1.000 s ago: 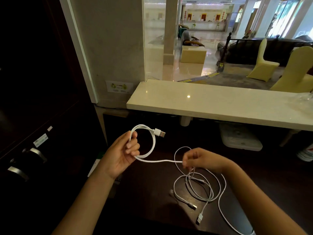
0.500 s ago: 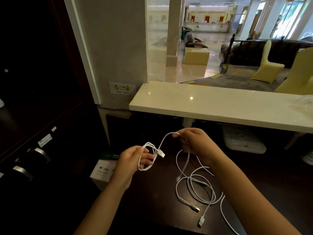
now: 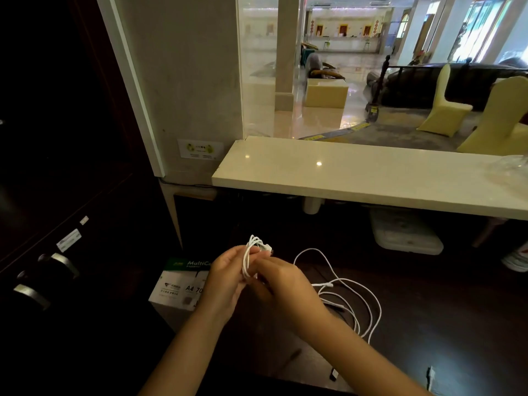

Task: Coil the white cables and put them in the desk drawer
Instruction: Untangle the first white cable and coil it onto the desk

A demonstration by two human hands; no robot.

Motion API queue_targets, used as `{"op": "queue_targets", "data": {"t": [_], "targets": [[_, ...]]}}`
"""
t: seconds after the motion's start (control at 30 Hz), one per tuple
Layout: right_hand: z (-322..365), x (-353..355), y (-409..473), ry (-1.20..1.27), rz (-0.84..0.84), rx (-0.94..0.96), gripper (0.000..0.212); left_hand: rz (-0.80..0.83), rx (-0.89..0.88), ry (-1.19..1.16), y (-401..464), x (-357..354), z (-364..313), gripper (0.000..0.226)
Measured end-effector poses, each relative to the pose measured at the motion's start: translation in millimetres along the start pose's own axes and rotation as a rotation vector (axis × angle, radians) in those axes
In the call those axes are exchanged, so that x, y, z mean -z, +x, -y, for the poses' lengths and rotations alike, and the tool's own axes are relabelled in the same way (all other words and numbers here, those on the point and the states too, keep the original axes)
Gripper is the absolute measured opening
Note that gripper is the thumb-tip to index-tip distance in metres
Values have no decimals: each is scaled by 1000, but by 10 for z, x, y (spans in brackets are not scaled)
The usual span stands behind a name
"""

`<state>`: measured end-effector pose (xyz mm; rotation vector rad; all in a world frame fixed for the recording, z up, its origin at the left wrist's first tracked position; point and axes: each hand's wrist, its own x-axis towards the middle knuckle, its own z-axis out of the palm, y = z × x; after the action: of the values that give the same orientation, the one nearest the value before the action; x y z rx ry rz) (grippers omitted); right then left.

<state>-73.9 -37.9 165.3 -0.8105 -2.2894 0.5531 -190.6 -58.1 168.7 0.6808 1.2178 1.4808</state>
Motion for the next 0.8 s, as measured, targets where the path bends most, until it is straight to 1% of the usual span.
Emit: {"op": "queue_targets", "data": {"t": [0.1, 0.2, 0.27, 0.37, 0.4, 0.47, 0.5, 0.57, 0.63, 0.67, 0.73, 0.8], "targets": [[-31, -5, -34, -127, -34, 51, 21, 51, 59, -188, -1, 25, -23, 16], [-58, -10, -55, -268, -76, 50, 23, 47, 88, -266, 30, 78, -53, 25], [-76, -34, -89, -285, -83, 30, 25, 51, 85, -326, 49, 81, -73, 25], [-214, -42, -184, -163, 11, -37, 32, 78, 57, -487, 96, 129, -120, 25], [-285, -23, -232, -171, 38, -41, 33, 87, 45, -522, 111, 166, -136, 24], [-458, 36, -333, -322, 39, -35, 29, 87, 25, -556, 135, 247, -161, 24], [-539, 90, -361, -409, 37, -60, 26, 78, 18, -559, 141, 279, -165, 23], [-662, 220, -376, -430, 87, -256, 20, 63, 13, -560, 147, 313, -152, 23], [-738, 302, -359, -270, 173, -482, 15, 58, 15, -588, 148, 302, -128, 23], [-774, 316, -340, -136, 164, -563, 13, 58, 18, -607, 151, 285, -115, 23], [-821, 319, -293, 214, 57, -714, 15, 64, 26, -628, 147, 240, -102, 24], [-820, 300, -237, 546, -150, -813, 13, 77, 39, -610, 131, 189, -86, 25]]}}
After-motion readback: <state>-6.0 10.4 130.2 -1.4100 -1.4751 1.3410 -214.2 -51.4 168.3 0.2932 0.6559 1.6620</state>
